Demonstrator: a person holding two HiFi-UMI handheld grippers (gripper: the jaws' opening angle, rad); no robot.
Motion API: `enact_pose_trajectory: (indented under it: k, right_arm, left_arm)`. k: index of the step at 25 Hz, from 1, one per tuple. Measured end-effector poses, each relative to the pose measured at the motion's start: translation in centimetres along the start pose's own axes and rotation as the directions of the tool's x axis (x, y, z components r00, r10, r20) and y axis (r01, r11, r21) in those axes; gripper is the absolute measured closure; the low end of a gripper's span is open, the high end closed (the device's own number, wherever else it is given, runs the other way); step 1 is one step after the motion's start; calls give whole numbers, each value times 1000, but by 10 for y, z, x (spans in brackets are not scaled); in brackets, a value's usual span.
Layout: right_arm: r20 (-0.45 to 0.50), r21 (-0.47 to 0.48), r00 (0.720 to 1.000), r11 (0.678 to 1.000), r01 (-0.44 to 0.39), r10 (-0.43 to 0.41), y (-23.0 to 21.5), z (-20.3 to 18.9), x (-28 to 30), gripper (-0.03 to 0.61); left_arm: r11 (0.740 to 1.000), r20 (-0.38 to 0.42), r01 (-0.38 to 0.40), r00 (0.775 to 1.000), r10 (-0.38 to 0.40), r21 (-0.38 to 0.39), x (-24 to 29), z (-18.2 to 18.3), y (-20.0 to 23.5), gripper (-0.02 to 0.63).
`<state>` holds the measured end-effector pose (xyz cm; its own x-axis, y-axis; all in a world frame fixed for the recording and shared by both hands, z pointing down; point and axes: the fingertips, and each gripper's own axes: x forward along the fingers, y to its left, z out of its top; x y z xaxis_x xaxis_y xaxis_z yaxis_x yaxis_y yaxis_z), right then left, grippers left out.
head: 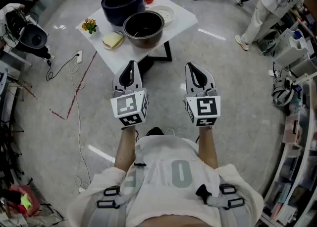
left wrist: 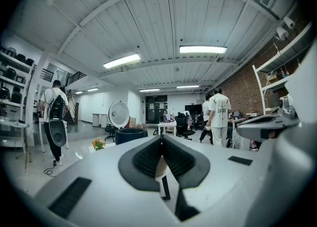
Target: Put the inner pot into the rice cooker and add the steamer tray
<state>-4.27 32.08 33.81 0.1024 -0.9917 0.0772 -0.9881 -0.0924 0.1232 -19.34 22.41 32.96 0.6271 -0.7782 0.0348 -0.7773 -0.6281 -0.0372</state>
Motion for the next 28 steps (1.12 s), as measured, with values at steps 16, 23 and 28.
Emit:
enact_pose_trajectory:
  k: [16, 23, 28]
  right_arm:
    - [49, 46, 998, 998, -39, 36, 1, 10, -7, 571]
    - [49, 95, 997, 994, -58, 54, 1, 4, -7, 571]
    - [42, 126, 998, 991, -53, 48, -7, -1, -5, 571]
  left_arm:
    - [1000, 32, -19, 999, 19, -4, -15, 8, 2, 588]
    - [999, 36, -33, 999, 34, -13, -20, 11, 5, 588]
    - [999, 39, -50, 998, 51, -19, -18, 8, 8, 588]
